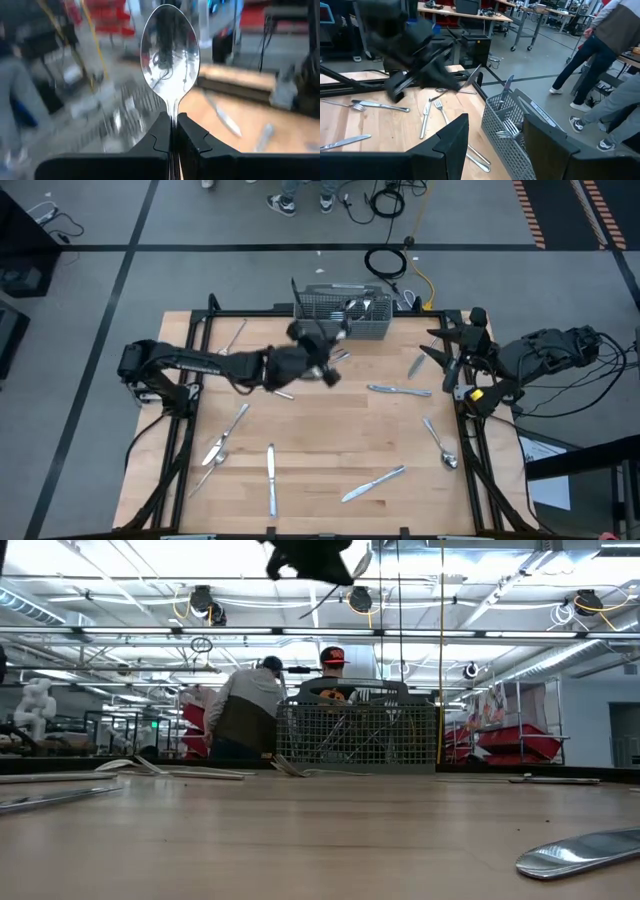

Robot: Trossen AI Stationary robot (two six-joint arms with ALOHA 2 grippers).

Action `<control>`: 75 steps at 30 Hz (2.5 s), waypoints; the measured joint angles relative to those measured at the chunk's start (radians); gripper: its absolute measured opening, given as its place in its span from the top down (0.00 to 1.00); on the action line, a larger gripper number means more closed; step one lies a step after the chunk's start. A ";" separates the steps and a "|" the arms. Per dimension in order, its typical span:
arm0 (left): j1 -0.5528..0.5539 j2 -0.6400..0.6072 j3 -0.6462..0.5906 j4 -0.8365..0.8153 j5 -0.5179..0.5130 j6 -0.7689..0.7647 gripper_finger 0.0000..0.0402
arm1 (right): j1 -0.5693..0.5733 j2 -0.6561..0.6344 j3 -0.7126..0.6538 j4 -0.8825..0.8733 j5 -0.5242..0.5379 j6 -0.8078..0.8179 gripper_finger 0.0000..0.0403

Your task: Sort silverware

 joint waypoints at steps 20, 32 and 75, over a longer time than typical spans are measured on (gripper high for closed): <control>0.511 0.083 -0.332 0.978 0.582 -0.011 0.96 | 0.000 0.039 0.000 0.005 0.059 0.104 0.56; 0.615 0.321 -0.325 1.272 0.773 -0.262 0.96 | -0.001 0.046 0.000 0.004 0.083 0.107 0.56; 0.652 0.386 -0.323 1.069 0.880 -0.150 0.88 | -0.002 0.046 0.000 -0.003 0.082 0.061 0.56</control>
